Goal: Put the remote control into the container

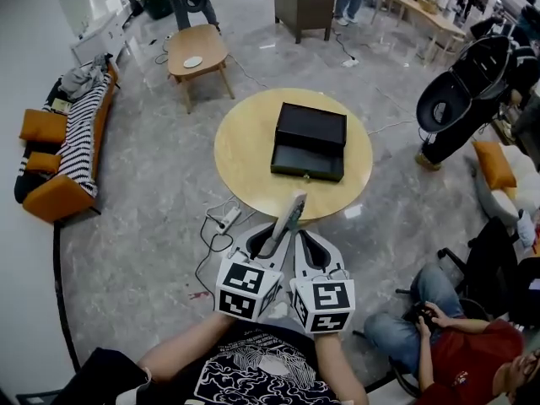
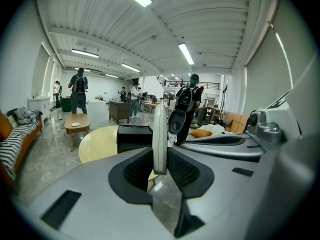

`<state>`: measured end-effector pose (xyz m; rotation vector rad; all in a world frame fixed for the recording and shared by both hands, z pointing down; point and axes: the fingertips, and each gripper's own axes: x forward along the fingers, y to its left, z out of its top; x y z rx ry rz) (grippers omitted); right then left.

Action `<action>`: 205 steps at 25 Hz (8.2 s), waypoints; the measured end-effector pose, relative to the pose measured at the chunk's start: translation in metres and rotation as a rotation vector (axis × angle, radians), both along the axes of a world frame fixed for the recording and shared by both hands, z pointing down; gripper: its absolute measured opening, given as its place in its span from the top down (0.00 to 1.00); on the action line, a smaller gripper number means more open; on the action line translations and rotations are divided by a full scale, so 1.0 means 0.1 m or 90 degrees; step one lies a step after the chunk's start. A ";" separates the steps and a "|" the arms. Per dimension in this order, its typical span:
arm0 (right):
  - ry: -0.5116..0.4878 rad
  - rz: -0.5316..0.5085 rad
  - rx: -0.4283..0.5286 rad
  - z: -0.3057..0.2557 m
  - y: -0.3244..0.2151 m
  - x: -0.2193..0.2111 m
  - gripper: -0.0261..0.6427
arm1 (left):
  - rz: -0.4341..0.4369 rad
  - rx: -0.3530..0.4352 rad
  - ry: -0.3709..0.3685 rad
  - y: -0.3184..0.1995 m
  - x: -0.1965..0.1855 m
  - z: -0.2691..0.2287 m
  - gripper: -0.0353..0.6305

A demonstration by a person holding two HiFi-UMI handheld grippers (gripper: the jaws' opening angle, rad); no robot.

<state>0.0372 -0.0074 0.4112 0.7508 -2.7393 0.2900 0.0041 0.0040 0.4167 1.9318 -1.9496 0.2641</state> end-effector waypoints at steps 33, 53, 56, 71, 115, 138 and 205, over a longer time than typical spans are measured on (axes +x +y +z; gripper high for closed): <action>0.026 0.089 -0.024 0.17 -1.43 -0.67 0.93 | 0.107 -0.032 -0.002 -1.47 -0.69 0.20 0.80; 0.065 0.199 -0.055 0.48 -2.20 -1.10 0.93 | 0.276 -0.104 -0.091 -2.24 -1.22 0.67 0.80; 0.066 0.212 -0.061 0.53 -2.27 -1.17 0.93 | 0.297 -0.119 -0.098 -2.31 -1.30 0.78 0.80; 0.076 0.271 -0.092 0.78 -2.63 -1.24 0.93 | 0.413 -0.202 -0.193 -2.67 -1.44 1.31 0.80; 0.089 0.370 -0.129 0.98 -2.86 -1.00 0.93 | 0.598 -0.308 -0.405 -3.03 -1.36 1.92 0.79; 0.079 0.355 -0.123 0.92 -2.79 -0.94 0.93 | 0.583 -0.290 -0.388 -2.92 -1.32 1.75 0.79; 0.009 0.108 -0.060 0.27 -0.95 -0.56 0.93 | 0.221 -0.070 -0.060 -1.05 -0.46 0.30 0.92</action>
